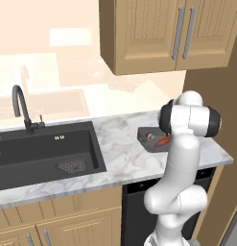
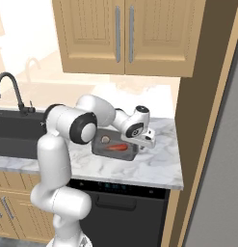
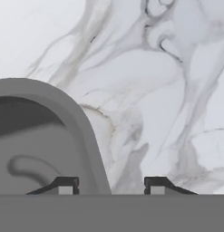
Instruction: Take the mushroom and carrot out of the freezer and place them in the tupperware container on the counter. Then put the tupperware containing the vegetables back in the freezer.
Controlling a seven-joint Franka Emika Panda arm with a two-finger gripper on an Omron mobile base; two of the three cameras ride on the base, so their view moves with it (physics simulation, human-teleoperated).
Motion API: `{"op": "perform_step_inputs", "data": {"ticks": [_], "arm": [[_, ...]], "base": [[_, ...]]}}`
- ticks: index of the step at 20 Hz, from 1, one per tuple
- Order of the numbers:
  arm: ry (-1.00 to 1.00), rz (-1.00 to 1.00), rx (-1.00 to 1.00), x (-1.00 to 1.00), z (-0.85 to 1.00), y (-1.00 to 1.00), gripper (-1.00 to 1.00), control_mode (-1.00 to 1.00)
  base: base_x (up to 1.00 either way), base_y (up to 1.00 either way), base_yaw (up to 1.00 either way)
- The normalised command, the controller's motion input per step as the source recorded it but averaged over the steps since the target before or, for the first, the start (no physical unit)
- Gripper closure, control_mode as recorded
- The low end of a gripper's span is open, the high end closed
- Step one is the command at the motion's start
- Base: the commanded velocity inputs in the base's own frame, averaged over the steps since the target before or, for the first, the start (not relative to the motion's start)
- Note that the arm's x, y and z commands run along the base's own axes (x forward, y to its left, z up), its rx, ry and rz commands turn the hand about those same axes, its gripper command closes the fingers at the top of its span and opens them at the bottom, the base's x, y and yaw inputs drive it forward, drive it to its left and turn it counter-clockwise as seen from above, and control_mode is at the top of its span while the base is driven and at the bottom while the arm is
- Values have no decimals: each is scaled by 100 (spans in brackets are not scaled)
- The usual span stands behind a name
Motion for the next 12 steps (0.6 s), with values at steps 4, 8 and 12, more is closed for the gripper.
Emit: {"op": "perform_step_inputs", "data": {"ticks": [4,8,12], "arm": [[3,2,0,-4,-21,0,100,-100],[4,0,0,-11,-2,1,100,-100],[2,0,2,-25,14,1,100,-100]], "base": [[0,0,0],[0,0,0],[0,0,0]]}}
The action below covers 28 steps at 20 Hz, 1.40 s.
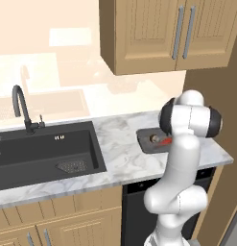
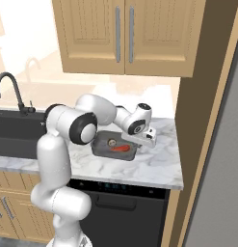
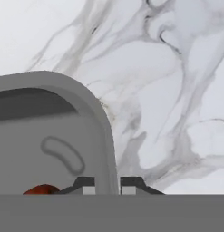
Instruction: Take the mushroom and carrot out of the freezer and place them in the tupperware container on the counter. Then put the tupperware containing the vegetables back in the freezer.
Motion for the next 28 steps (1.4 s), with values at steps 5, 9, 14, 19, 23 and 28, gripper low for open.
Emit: {"op": "perform_step_inputs", "data": {"ticks": [5,9,14,19,23,28], "arm": [[6,-8,3,-21,32,0,100,-100],[10,-14,7,-23,46,0,100,-100],[12,-13,10,-30,58,6,100,-100],[5,-7,11,-57,78,8,100,-100],[0,-1,8,-84,99,1,100,-100],[1,0,2,-92,81,23,100,-100]], "base": [[0,0,0],[0,0,0],[0,0,0],[0,0,0],[0,0,0],[0,0,0]]}}
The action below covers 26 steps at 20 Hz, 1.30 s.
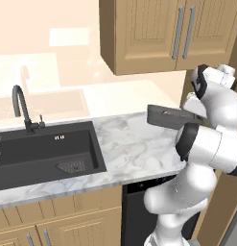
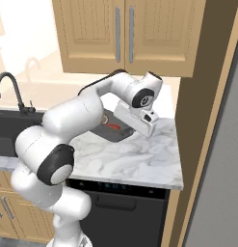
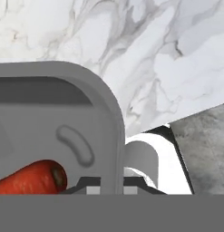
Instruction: Take the mushroom and carrot out of the freezer and place them in the tupperware container on the counter. Then put the tupperware containing the vegetables back in the freezer.
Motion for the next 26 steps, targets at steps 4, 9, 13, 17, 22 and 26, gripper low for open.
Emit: {"op": "perform_step_inputs", "data": {"ticks": [4,9,13,17,22,26], "arm": [[0,0,0,-99,57,48,100,-100],[0,1,0,-92,41,69,100,-100],[0,2,0,-86,32,80,100,-100],[0,1,-1,-74,27,76,100,-100],[0,0,-3,-42,26,64,100,-100],[-1,0,-4,-25,25,53,100,-100]], "base": [[0,0,0],[0,0,0],[0,0,0],[0,0,0],[0,0,0],[0,0,0]]}}
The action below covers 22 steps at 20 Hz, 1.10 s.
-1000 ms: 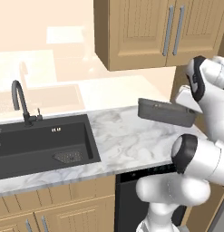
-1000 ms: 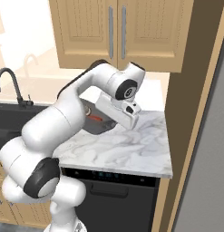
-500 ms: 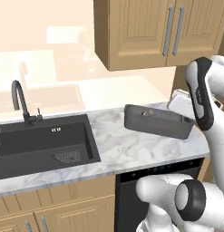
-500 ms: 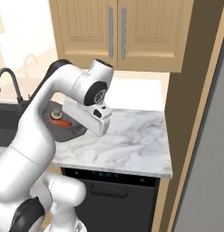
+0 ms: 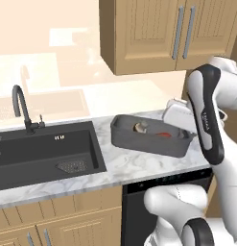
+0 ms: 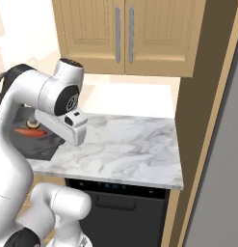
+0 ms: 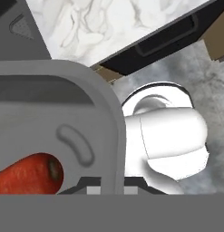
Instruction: Take the mushroom and carrot out of the freezer and place them in the tupperware container on the counter. Then put the tupperware containing the vegetables back in the freezer.
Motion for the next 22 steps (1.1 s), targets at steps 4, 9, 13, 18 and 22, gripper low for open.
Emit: {"op": "perform_step_inputs", "data": {"ticks": [4,9,13,18,22], "arm": [[-8,0,-6,-27,28,41,100,-100],[-17,0,-8,-32,18,31,100,-100],[-15,0,-9,-33,0,32,100,-100],[-16,0,-9,-45,0,30,100,-100],[-13,0,-8,-43,0,19,100,-100]], "base": [[0,0,0],[0,0,0],[0,0,0],[0,0,0],[0,0,0]]}}
